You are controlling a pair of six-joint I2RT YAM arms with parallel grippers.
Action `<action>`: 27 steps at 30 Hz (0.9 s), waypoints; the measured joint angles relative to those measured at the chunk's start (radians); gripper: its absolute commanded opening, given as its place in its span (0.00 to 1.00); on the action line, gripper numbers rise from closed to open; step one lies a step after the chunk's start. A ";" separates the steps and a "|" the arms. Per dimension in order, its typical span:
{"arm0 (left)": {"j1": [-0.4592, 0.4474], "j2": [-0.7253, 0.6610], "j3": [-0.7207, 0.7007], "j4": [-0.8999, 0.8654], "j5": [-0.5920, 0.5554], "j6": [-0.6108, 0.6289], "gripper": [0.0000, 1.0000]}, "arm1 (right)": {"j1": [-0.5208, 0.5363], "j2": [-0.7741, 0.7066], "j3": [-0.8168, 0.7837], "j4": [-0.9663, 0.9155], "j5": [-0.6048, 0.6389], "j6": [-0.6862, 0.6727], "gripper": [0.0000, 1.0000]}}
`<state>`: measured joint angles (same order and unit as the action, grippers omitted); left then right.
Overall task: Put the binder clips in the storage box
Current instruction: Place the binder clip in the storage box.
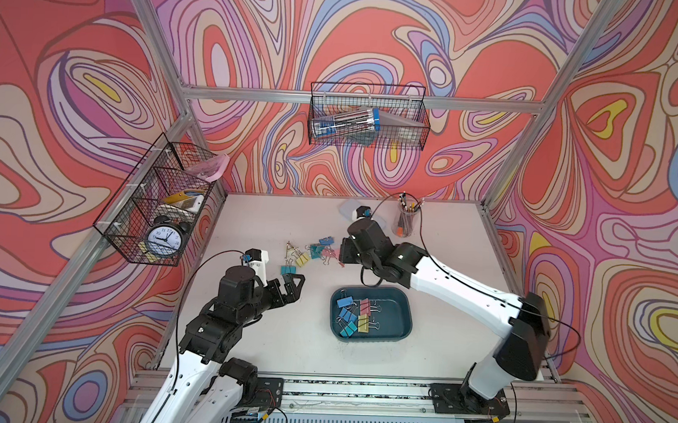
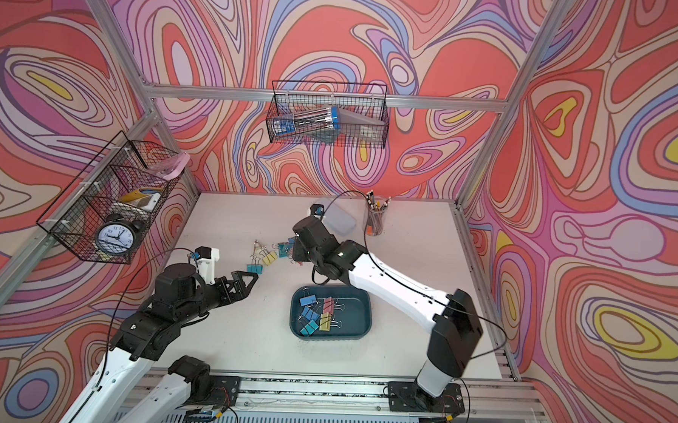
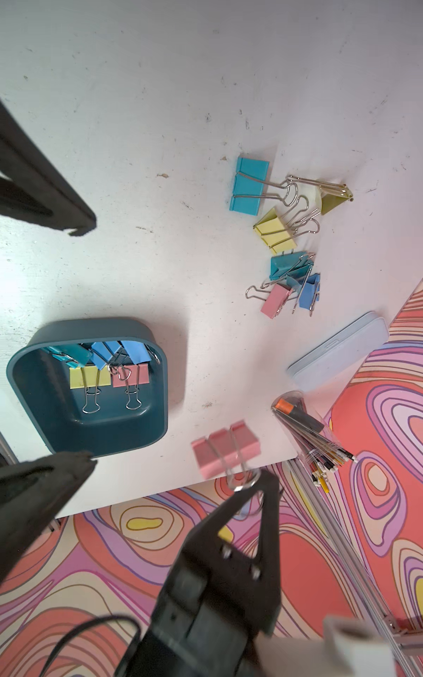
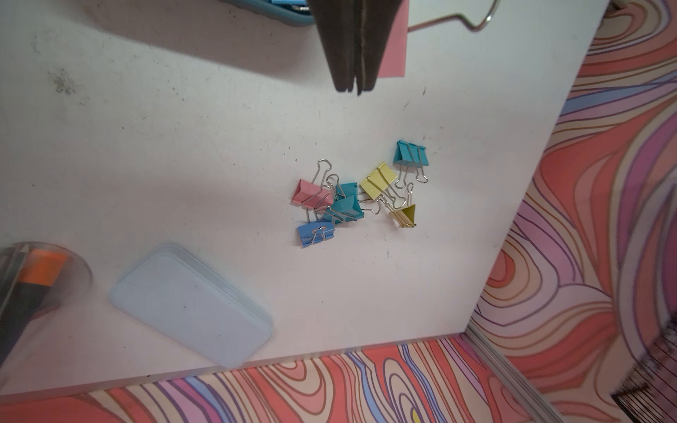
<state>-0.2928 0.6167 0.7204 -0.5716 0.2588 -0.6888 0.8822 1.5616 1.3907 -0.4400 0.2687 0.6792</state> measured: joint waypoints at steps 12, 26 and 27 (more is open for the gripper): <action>0.000 0.035 -0.009 0.056 0.023 -0.001 0.99 | 0.000 -0.320 -0.623 0.238 -0.016 0.312 0.00; 0.000 0.114 -0.006 0.034 0.018 0.000 0.99 | 0.021 -0.155 -0.724 0.405 -0.040 0.460 0.16; 0.000 0.128 -0.003 0.029 0.018 0.000 0.98 | 0.022 -0.157 -0.724 0.407 -0.039 0.463 0.20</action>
<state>-0.2928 0.7448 0.7177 -0.5430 0.2764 -0.6888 0.9043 1.4048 0.6662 -0.0330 0.2302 1.1419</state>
